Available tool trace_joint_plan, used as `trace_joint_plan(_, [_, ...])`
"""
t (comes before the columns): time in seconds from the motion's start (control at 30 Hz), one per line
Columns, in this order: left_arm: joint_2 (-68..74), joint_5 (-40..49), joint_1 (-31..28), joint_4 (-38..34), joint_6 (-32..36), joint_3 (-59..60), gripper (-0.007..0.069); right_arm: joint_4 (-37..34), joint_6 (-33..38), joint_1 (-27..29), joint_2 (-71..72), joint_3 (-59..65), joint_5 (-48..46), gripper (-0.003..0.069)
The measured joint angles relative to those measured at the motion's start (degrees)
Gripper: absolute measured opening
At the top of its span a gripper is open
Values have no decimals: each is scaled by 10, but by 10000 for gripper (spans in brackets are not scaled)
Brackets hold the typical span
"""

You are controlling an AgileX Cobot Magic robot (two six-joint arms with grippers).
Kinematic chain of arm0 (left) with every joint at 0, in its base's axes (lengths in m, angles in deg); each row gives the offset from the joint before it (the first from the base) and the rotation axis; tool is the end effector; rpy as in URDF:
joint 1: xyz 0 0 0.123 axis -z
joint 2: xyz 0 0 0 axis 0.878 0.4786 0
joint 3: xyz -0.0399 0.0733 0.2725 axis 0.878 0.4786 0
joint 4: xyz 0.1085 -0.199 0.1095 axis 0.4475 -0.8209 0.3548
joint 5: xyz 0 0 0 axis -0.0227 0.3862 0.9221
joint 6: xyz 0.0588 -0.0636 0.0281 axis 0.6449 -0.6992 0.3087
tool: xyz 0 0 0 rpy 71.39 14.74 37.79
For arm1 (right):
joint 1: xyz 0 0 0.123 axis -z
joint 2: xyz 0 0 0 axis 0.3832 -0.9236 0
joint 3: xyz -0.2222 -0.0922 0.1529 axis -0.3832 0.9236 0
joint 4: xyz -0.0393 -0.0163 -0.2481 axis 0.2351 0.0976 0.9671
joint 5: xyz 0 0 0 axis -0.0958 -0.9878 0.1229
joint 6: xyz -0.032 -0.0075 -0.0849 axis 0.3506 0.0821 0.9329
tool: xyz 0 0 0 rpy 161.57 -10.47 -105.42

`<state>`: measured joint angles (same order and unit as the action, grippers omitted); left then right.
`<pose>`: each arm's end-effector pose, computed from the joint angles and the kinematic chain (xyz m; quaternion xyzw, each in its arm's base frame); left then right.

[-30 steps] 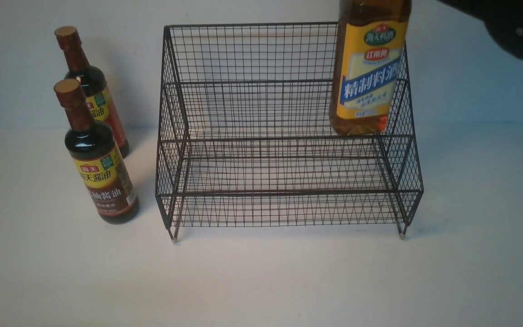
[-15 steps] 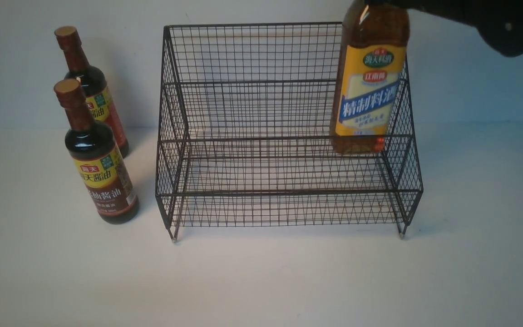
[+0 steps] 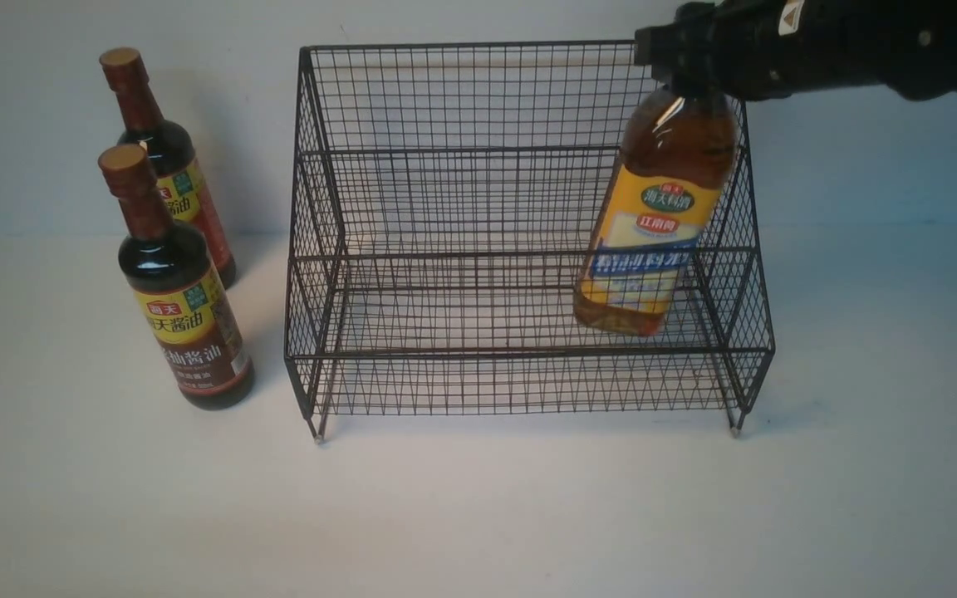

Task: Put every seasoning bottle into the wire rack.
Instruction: Use the right arm to put the condiment bottle back on the shelf

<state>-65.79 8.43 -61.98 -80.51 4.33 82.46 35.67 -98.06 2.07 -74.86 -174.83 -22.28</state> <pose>0.0524 0.0006 0.1704 0.0171 0.8083 0.0184 0.5882 0.3878 0.1390 0.3455 -0.0479 0.8808 0.1089 0.4584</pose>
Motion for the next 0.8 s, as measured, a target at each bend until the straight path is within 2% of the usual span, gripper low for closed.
trace_joint_plan(0.27, [0,0,0,0,0,0,-5,-1,95,-11,-4,0,1,313])
trace_joint_plan(0.5, [0,0,0,0,0,0,-5,-4,109,-23,-11,-1,13,323])
trace_joint_plan(0.6, [0,0,0,0,0,0,-5,-6,108,-29,-5,-8,46,373])
trace_joint_plan(0.8, [0,0,0,0,0,0,-5,-3,108,-32,16,-9,47,463])
